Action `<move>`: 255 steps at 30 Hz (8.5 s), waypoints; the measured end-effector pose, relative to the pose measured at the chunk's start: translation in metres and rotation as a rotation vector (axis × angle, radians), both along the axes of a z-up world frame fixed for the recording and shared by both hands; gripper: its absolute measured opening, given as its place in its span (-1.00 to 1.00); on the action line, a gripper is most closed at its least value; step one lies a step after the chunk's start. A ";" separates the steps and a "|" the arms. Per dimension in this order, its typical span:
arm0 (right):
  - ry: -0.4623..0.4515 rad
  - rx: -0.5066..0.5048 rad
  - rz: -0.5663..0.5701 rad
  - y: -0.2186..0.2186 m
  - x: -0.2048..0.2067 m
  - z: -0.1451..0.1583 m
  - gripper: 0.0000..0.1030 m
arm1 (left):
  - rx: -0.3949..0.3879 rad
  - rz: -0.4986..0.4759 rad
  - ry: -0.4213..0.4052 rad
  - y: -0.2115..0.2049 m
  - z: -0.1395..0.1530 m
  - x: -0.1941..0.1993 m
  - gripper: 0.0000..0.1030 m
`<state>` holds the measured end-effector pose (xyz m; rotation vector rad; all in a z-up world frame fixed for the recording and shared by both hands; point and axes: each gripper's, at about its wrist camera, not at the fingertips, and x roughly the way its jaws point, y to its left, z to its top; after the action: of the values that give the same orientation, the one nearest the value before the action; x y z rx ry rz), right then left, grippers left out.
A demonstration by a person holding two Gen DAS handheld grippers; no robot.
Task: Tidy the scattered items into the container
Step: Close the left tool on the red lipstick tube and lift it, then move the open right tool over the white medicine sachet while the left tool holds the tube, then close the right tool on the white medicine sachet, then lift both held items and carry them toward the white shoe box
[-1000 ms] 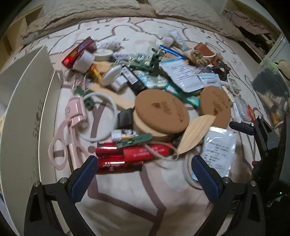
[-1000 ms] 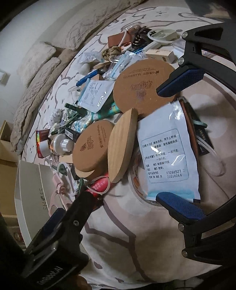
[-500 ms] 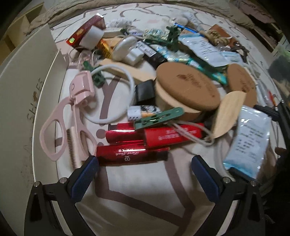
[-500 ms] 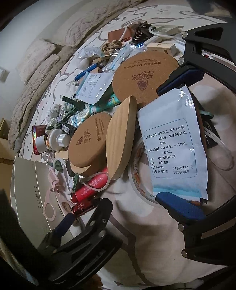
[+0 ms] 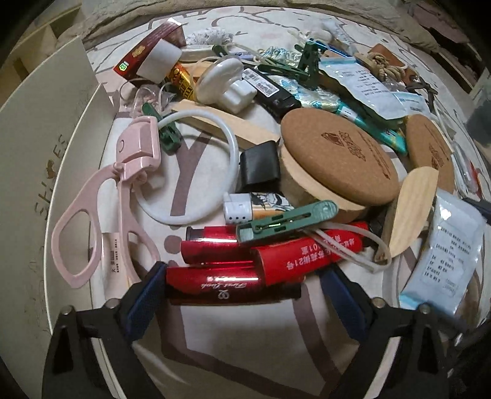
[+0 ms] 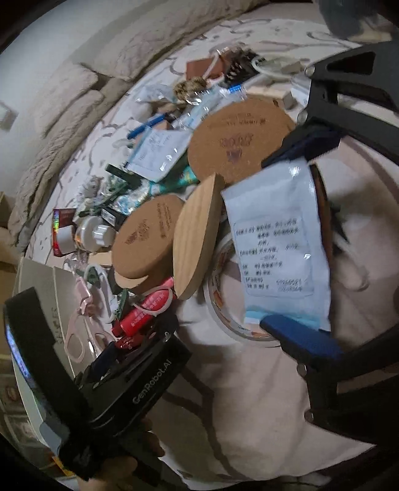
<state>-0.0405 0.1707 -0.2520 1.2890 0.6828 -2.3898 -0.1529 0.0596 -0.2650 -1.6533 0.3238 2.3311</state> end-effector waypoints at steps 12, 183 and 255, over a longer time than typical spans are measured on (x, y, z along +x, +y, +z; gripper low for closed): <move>0.023 -0.029 0.004 0.021 0.010 0.020 -0.14 | 0.016 -0.132 -0.001 -0.008 0.007 0.034 0.62; -0.259 0.087 0.285 -0.057 0.047 0.006 0.24 | 0.096 -0.405 0.020 -0.014 0.009 0.104 0.80; 0.280 -0.270 -0.066 0.022 0.013 0.177 -0.01 | 0.178 -0.063 0.444 -0.052 0.181 0.068 0.62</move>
<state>-0.0278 0.1926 -0.0754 0.8905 0.3741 -2.6356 -0.0845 0.0074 -0.0839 -1.0222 0.2381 2.5751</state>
